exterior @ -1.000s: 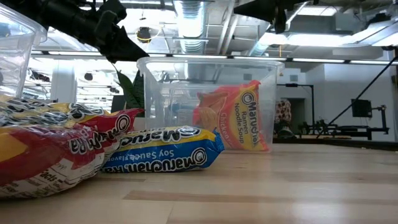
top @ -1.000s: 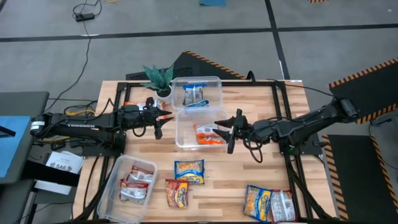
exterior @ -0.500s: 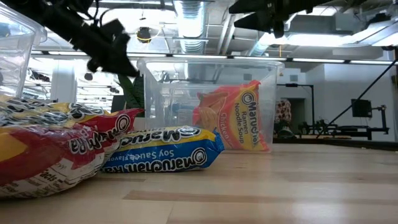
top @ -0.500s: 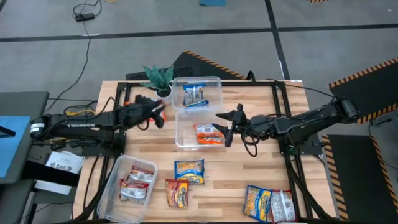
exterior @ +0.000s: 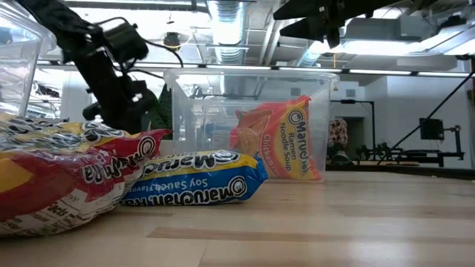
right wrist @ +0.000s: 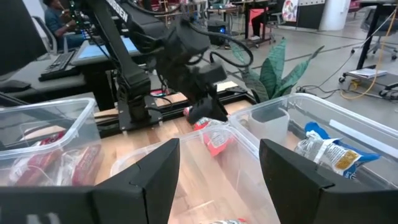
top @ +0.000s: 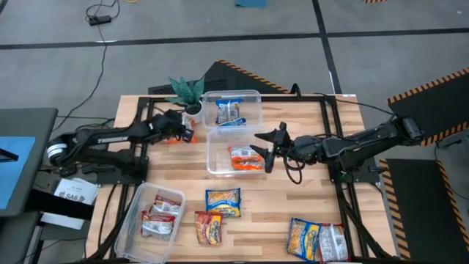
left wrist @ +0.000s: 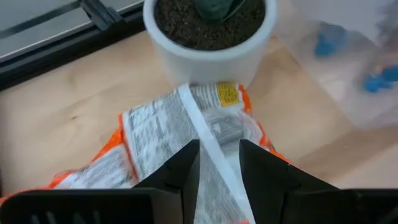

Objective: Sort Maruchan noodles
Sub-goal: Put the orange noodle pack into the middle transparent bin

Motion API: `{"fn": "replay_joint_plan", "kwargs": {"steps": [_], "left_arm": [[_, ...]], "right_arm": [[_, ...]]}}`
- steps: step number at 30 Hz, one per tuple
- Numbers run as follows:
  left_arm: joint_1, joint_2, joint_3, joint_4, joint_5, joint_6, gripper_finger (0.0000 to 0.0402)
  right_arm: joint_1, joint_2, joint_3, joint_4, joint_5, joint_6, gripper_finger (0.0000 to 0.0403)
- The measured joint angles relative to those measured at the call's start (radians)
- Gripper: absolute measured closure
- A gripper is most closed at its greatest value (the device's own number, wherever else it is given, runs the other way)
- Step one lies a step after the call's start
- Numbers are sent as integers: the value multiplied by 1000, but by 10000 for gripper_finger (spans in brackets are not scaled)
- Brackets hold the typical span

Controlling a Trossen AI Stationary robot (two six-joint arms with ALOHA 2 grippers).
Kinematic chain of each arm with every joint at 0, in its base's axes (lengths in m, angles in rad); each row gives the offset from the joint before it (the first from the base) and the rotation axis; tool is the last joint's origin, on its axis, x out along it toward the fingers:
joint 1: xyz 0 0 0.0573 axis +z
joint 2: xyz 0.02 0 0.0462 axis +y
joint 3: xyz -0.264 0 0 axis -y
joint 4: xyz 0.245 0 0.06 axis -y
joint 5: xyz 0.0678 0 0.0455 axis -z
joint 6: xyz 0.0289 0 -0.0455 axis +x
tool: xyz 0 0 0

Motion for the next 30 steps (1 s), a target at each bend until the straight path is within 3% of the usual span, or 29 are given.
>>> {"fn": "replay_joint_plan", "kwargs": {"steps": [7,18,25,30], "left_arm": [[22,105,0,77,17,8,301],[29,124,2,41,77,13,305],[29,124,2,-36,79,47,391],[9,111,36,-76,88,82,401]], "right_arm": [[0,0,0,-18,0,0,159],[0,0,0,-19,0,2,159],[0,0,0,-19,0,2,159],[0,0,0,-19,0,2,159]]}}
